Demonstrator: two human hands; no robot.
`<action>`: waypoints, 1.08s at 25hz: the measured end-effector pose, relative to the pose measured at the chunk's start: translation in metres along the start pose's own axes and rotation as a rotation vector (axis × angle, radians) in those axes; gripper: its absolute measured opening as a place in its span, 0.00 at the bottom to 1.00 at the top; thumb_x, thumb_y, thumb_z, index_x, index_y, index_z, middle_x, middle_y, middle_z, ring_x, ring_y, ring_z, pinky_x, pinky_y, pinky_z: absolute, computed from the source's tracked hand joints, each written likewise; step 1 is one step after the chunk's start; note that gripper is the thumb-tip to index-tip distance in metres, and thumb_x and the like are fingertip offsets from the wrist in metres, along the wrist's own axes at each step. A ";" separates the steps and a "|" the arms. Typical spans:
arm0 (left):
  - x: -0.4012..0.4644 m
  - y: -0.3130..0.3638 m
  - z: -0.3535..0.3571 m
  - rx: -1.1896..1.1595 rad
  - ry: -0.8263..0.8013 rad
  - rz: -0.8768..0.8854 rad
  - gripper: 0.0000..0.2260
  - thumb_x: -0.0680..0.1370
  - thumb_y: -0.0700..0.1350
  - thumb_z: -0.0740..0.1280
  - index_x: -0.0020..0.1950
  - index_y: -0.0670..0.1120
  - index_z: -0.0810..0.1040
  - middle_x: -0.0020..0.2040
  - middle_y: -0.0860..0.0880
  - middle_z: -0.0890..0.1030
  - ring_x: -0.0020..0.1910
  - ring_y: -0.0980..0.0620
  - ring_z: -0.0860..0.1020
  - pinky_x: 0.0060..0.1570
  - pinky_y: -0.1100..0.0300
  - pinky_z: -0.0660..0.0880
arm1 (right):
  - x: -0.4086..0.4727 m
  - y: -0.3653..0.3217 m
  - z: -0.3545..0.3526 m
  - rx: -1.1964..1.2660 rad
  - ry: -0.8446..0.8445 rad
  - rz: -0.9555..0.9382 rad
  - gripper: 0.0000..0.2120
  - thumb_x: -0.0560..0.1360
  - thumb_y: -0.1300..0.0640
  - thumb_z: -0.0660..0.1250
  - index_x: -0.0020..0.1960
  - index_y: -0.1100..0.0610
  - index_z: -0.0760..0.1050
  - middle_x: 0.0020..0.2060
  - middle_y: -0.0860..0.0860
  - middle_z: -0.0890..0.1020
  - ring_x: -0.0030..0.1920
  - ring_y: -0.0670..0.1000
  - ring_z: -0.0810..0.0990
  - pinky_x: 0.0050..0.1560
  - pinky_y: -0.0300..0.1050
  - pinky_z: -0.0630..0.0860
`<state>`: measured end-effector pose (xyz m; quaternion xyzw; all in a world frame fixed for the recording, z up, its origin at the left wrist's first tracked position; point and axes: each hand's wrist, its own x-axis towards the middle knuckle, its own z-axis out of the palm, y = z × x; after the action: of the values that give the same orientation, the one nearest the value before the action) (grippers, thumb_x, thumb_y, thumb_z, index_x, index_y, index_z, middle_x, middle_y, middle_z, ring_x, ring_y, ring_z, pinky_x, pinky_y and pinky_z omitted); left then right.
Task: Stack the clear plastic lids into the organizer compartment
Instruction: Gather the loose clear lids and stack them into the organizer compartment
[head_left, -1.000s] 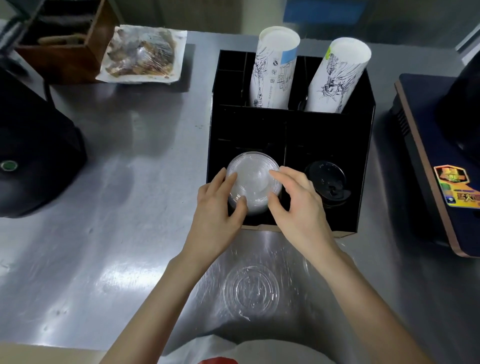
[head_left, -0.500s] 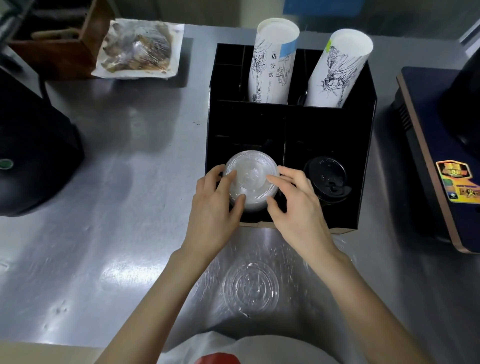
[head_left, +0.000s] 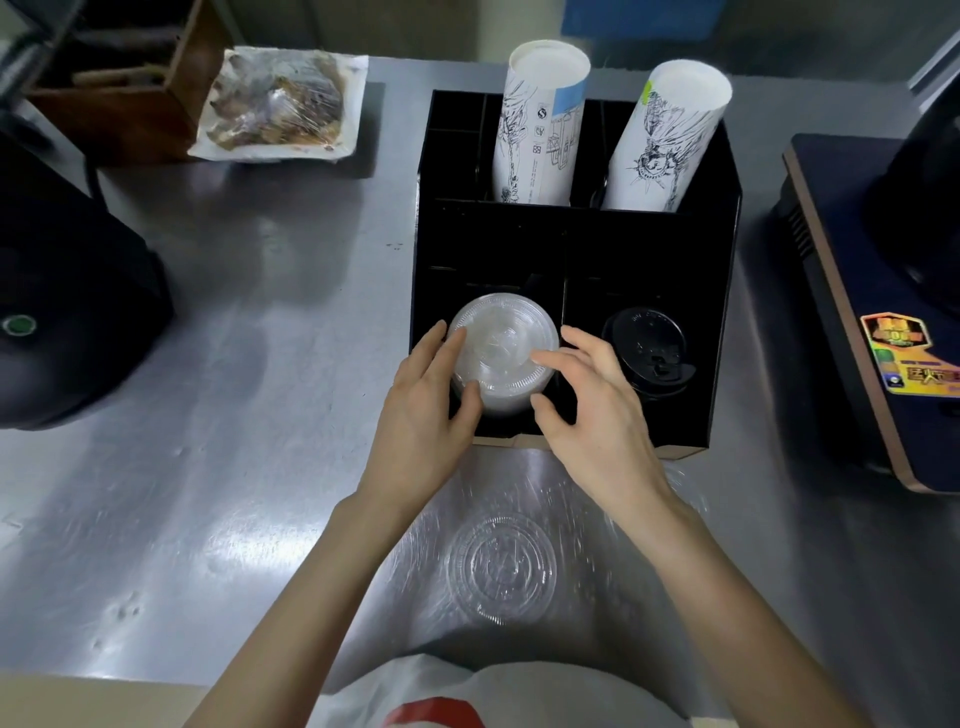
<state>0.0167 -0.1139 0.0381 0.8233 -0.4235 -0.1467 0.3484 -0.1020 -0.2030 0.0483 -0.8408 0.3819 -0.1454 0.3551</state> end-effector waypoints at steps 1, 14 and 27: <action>-0.002 0.000 0.000 -0.016 0.003 -0.003 0.21 0.76 0.39 0.62 0.68 0.43 0.63 0.71 0.41 0.63 0.69 0.45 0.63 0.59 0.69 0.54 | -0.002 0.000 0.000 0.001 -0.002 0.002 0.16 0.73 0.61 0.64 0.60 0.55 0.71 0.68 0.50 0.64 0.65 0.45 0.67 0.54 0.19 0.55; -0.061 -0.011 -0.004 -0.062 0.048 0.022 0.18 0.74 0.39 0.62 0.64 0.44 0.68 0.61 0.43 0.73 0.58 0.46 0.71 0.55 0.66 0.63 | -0.058 0.008 0.000 0.062 -0.071 0.064 0.14 0.73 0.60 0.63 0.57 0.51 0.74 0.53 0.47 0.72 0.49 0.44 0.74 0.55 0.29 0.68; -0.116 -0.040 0.013 -0.004 -0.123 -0.199 0.14 0.74 0.40 0.65 0.59 0.45 0.74 0.55 0.44 0.77 0.48 0.47 0.78 0.49 0.60 0.72 | -0.101 0.032 0.016 -0.062 -0.219 0.269 0.17 0.73 0.58 0.63 0.62 0.55 0.69 0.53 0.54 0.74 0.55 0.54 0.75 0.60 0.50 0.72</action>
<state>-0.0362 -0.0110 -0.0052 0.8500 -0.3601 -0.2314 0.3070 -0.1780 -0.1341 0.0170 -0.8034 0.4544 0.0079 0.3847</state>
